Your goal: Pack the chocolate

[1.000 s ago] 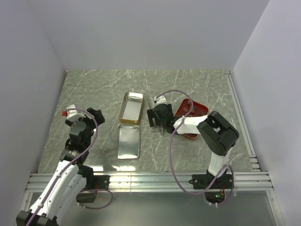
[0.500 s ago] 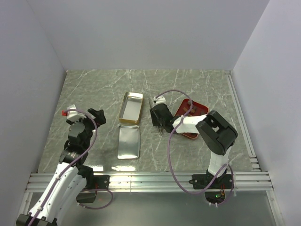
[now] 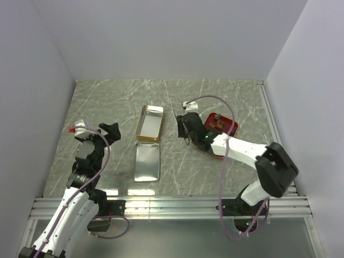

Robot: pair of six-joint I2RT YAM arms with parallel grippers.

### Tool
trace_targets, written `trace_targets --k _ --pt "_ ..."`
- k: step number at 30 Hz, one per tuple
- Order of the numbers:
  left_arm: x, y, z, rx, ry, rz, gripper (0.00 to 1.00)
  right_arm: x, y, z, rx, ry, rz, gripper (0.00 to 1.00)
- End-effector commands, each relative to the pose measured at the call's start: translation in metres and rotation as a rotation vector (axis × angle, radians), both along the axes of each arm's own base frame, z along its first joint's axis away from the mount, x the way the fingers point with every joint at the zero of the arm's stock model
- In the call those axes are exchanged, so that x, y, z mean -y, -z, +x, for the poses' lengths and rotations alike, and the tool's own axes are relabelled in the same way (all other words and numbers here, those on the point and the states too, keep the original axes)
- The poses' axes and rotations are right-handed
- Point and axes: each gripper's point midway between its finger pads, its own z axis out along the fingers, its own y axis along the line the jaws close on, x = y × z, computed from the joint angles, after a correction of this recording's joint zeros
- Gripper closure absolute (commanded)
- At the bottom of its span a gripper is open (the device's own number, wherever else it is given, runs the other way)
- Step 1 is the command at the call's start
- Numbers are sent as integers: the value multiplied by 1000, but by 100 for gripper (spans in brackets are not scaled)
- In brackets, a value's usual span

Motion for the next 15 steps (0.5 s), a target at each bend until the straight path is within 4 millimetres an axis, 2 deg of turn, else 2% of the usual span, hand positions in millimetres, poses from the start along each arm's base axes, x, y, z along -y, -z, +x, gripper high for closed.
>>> trace_targets --k 1,2,3,4,7,9,15 --pt "6 -15 2 50 25 -26 1 4 -42 -12 64 33 66 49" --pt "5 -15 2 52 24 -26 1 7 -52 -18 79 42 87 50" --pt "6 -14 1 50 27 -26 1 9 -51 -26 68 38 75 50" --pt "6 -15 0 53 27 -27 1 11 -60 -32 81 43 88 50" --pt "6 -15 -2 58 32 -26 1 22 -60 -53 64 72 55 51" --pt "7 -13 -3 51 39 -22 1 29 -71 -71 61 92 76 51" --pt "11 -10 -2 27 64 -10 1 47 -63 -113 -40 101 39 50"
